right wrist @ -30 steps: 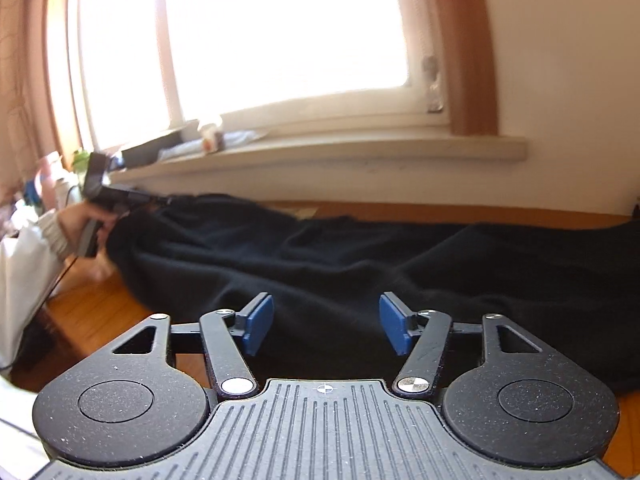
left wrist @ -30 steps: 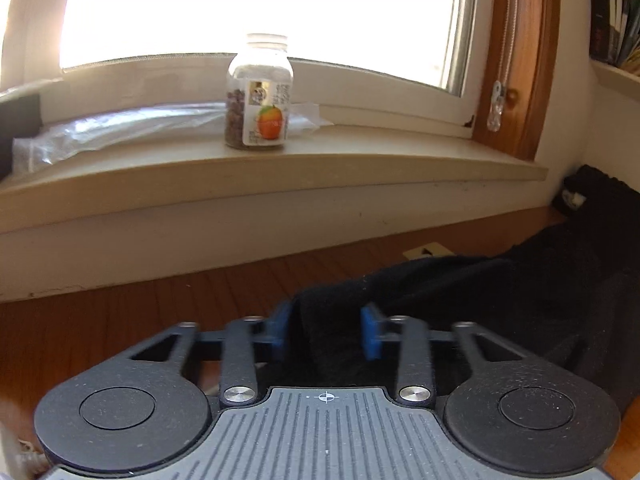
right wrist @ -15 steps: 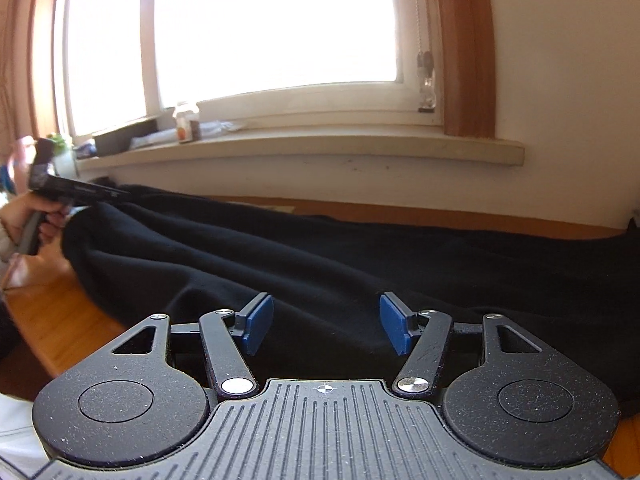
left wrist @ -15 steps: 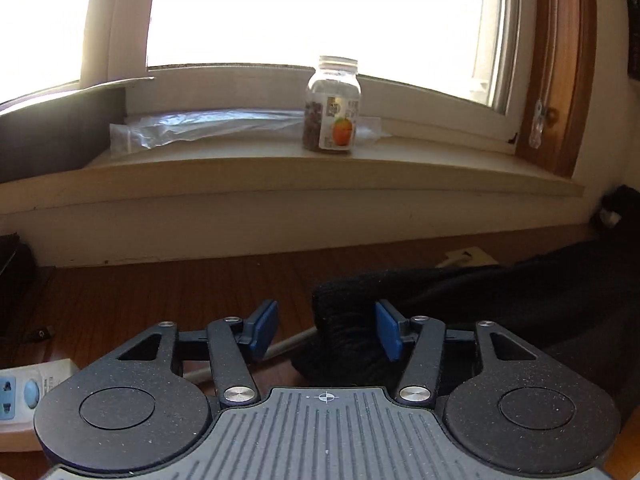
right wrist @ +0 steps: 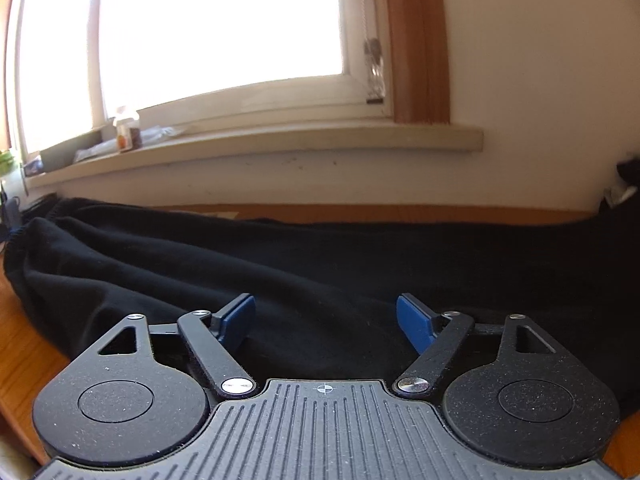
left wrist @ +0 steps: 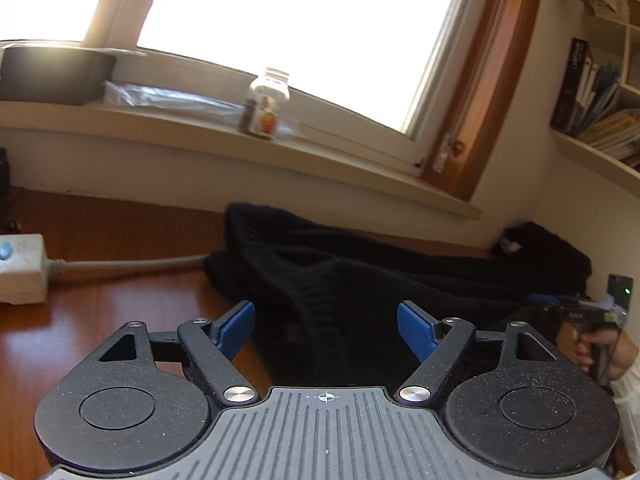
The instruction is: Fold clothes
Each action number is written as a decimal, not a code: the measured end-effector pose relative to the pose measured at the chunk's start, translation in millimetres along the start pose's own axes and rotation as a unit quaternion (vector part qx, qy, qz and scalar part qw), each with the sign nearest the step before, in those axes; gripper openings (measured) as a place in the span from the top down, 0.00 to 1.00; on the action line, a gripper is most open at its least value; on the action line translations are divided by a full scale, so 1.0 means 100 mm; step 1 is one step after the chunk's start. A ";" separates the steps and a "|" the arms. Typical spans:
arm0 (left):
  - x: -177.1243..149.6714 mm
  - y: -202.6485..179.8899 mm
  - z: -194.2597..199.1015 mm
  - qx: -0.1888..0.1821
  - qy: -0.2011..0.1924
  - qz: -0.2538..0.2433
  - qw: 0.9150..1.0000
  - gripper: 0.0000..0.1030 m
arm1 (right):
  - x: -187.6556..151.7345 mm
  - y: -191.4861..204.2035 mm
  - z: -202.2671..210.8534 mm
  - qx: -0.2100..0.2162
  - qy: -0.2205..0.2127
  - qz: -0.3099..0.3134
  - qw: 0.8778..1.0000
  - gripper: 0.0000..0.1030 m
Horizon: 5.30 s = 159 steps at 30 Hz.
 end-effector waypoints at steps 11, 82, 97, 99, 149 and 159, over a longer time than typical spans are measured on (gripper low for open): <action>-0.22 0.00 0.22 -0.039 0.036 -0.016 0.998 0.87 | -0.12 -0.11 -0.09 0.007 0.014 -0.023 1.000 0.19; 0.43 -1.53 -1.95 -0.098 0.017 -0.115 0.988 0.00 | 0.60 -0.28 -1.10 0.011 0.063 0.129 0.990 0.09; 0.52 -1.54 -1.84 -0.107 0.004 -0.111 0.988 0.00 | 0.59 -0.27 -1.62 0.125 0.158 0.152 0.968 0.92; 0.52 -1.55 -1.83 -0.106 0.004 -0.114 0.988 0.00 | 0.63 -0.22 -1.57 0.119 0.147 0.165 0.968 0.94; 0.21 -1.43 -2.05 -0.145 0.093 -0.147 0.974 0.00 | -0.38 0.88 0.60 0.083 0.045 0.032 0.995 0.78; 0.18 -1.83 -1.34 -0.124 0.037 -0.179 0.975 0.05 | -0.50 0.92 0.49 0.022 0.029 0.048 0.998 0.67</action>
Point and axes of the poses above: each gripper's, at about its wrist camera, not at the fingertips, and z roughly against the way its jaws point, y to its left, x to its top, the point moved 6 cm from there along -z, roughly the way its jaws point, and after that the axes turned 5 degrees about -y, right-handed, at the moved point
